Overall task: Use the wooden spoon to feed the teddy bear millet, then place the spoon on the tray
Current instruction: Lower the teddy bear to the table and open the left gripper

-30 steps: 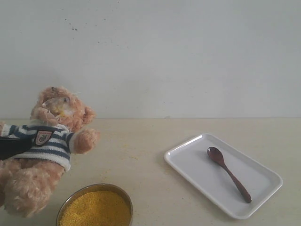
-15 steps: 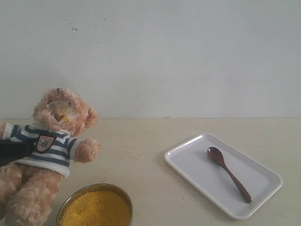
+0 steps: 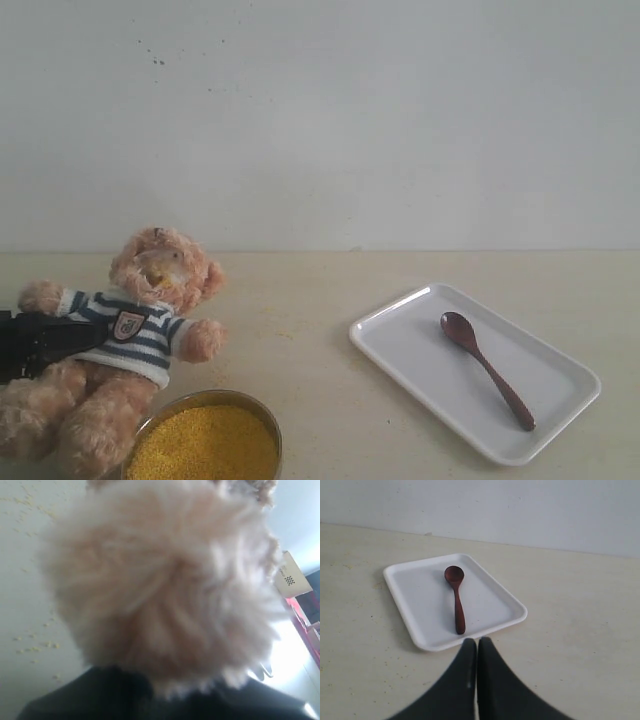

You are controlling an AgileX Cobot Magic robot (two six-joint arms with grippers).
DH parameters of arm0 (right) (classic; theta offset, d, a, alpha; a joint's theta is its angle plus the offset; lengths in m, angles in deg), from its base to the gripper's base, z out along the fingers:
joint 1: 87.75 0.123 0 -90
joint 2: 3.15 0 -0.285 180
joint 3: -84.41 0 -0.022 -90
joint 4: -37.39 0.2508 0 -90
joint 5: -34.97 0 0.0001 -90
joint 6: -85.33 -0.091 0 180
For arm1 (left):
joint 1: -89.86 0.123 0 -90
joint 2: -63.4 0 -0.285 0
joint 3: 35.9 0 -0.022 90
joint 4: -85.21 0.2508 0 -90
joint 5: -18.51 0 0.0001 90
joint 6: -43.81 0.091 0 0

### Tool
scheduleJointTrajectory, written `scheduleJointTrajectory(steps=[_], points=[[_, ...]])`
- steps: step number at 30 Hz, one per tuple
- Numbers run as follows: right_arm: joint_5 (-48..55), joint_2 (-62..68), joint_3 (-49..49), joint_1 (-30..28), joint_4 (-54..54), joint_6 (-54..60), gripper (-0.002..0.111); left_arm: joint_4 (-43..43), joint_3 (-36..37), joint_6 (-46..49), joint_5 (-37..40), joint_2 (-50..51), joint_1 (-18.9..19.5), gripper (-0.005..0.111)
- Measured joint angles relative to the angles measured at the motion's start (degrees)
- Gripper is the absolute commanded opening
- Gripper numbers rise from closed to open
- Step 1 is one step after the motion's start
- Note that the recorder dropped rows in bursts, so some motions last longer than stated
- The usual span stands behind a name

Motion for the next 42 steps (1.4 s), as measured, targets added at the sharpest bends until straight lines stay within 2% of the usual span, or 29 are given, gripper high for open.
scheduleJointTrajectory(steps=[9,11,12,13,15,17,20,23,26,30,33,36,38,41,42], points=[[0.0,0.0,0.0,0.0,0.0,0.0,0.000,-1.1,-2.0,0.3,-0.9,4.8,0.0,0.005],[0.0,0.0,0.0,0.0,0.0,0.0,0.000,-1.3,-2.0,0.3,-0.9,4.9,0.0,0.015],[0.0,0.0,0.0,0.0,0.0,0.0,0.000,-1.3,-2.0,0.3,-0.9,4.9,0.0,0.029],[0.0,0.0,0.0,0.0,0.0,0.0,0.000,-1.3,-2.1,0.3,-0.9,4.9,0.0,0.038],[0.0,0.0,0.0,0.0,0.1,0.0,0.000,-1.3,-2.1,0.4,-0.9,4.9,0.0,0.070],[0.0,0.0,0.0,0.0,0.1,0.0,0.000,-1.5,-2.1,-0.6,-1.0,4.9,0.0,0.087],[0.0,0.0,0.0,0.0,0.2,0.0,0.000,-1.3,-2.1,-12.2,-0.7,4.9,0.0,0.096],[0.0,0.0,0.0,0.0,0.3,0.0,0.000,-0.9,-2.9,-16.0,1.3,5.0,1.8,0.096],[0.0,0.0,0.0,0.0,0.3,0.0,0.000,-0.5,-5.2,-19.0,1.3,4.6,6.0,0.096],[0.0,0.0,0.0,0.0,0.3,0.0,0.000,4.7,-6.6,-21.5,1.3,2.4,11.7,0.095],[0.0,0.0,0.0,0.0,0.3,0.0,0.000,8.5,-6.6,-25.3,1.3,0.5,15.0,0.090],[0.0,0.0,0.0,0.0,0.4,0.0,0.000,9.5,-6.6,-29.5,1.3,-2.6,17.0,0.072],[0.0,0.0,0.0,0.0,0.4,0.0,0.000,9.4,-6.6,-31.3,1.3,-5.2,17.3,0.049],[0.0,0.0,0.0,0.0,0.4,0.0,0.000,7.5,-6.6,-33.6,1.3,-10.3,17.3,0.005],[0.0,0.0,0.0,0.0,0.4,0.0,0.000,6.2,-6.6,-34.7,1.3,-12.3,17.3,0.005]])
